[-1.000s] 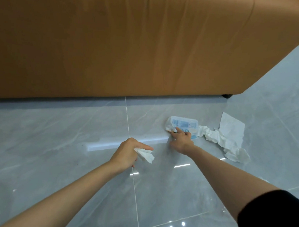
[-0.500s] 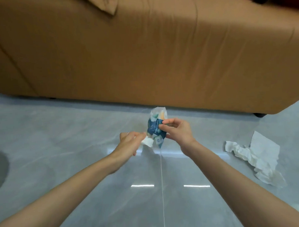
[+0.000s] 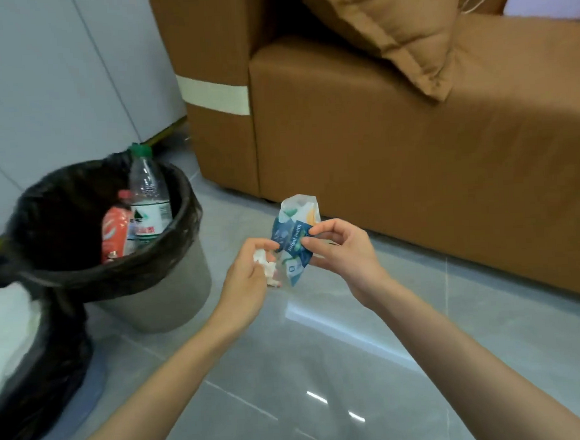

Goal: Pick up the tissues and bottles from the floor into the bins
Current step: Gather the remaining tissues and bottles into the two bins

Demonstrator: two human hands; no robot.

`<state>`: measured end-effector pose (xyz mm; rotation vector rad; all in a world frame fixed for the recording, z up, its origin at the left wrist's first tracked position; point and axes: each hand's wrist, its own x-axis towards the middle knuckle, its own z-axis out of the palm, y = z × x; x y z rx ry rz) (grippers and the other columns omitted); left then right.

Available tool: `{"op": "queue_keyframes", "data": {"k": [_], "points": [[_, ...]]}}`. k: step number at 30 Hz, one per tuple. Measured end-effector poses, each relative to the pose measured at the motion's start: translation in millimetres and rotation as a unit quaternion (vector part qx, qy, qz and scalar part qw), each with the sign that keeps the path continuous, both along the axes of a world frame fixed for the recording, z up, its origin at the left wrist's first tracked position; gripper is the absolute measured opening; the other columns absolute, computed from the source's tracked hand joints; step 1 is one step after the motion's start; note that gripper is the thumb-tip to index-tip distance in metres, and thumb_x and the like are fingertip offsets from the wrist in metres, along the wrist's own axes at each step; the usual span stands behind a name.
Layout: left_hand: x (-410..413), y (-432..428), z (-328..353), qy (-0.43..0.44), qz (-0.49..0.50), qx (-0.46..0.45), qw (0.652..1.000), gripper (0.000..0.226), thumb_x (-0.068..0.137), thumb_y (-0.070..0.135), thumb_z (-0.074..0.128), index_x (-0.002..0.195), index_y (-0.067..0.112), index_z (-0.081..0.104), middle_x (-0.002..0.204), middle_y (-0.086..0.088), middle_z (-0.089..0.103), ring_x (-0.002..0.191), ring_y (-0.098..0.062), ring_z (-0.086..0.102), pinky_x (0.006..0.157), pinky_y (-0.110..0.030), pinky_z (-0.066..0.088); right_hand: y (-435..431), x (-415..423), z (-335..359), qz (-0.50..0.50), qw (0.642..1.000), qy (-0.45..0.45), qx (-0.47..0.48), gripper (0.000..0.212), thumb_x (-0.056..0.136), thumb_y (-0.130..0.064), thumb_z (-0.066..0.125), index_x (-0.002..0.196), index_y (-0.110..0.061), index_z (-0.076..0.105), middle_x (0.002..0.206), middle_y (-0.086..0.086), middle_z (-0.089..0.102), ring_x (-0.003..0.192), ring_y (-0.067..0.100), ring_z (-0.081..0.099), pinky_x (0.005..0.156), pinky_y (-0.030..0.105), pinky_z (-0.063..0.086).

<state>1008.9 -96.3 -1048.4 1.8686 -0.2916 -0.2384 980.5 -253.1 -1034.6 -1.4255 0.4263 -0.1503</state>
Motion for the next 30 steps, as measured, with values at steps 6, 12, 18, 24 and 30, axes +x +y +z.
{"op": "queue_keyframes", "data": {"k": [6,12,18,24,30], "points": [[24,78,35,-0.051,0.105,0.016,0.993,0.026,0.097,0.008,0.035,0.106,0.023,0.054,0.105,0.007,0.053,0.091,0.001,0.049,0.072,-0.007,0.037,87,42,41,0.091,0.995,-0.044,0.013,0.012,0.084,0.000,0.067,0.084,-0.010,0.061,0.096,0.015,0.066,0.081,0.017,0.068,0.064,0.024,0.057],[18,149,67,-0.052,0.118,-0.019,0.992,0.022,0.095,0.024,0.034,0.101,0.032,0.054,0.110,0.018,0.048,0.102,0.002,0.047,0.084,-0.024,0.041,148,69,71,0.185,0.981,-0.061,0.025,0.013,0.086,-0.001,0.065,0.086,-0.014,0.062,0.094,0.011,0.070,0.079,0.012,0.070,0.062,0.025,0.054],[17,221,88,-0.061,0.190,0.027,0.980,0.040,0.087,-0.003,0.032,0.106,0.027,0.051,0.115,0.005,0.048,0.098,0.003,0.046,0.070,-0.007,0.038,224,83,86,0.269,0.960,-0.081,-0.015,0.015,0.087,-0.003,0.064,0.097,-0.011,0.057,0.094,0.016,0.071,0.078,0.015,0.072,0.060,0.025,0.058],[11,305,76,-0.065,0.204,0.187,0.959,0.049,0.092,-0.007,0.031,0.129,0.023,0.030,0.118,0.003,0.045,0.075,-0.013,0.048,0.067,-0.017,0.046,311,87,71,0.323,0.934,-0.132,-0.074,0.034,0.086,-0.004,0.065,0.111,-0.012,0.044,0.096,0.010,0.073,0.086,0.019,0.071,0.074,0.038,0.060],[9,364,27,0.016,0.186,0.318,0.929,0.050,0.099,0.008,0.036,0.145,0.014,0.018,0.128,-0.004,0.048,0.094,-0.016,0.053,0.073,-0.023,0.043,360,85,35,0.363,0.825,-0.211,-0.379,0.030,0.088,-0.009,0.060,0.099,-0.022,0.035,0.091,0.002,0.073,0.075,0.016,0.065,0.069,0.038,0.053]]}}
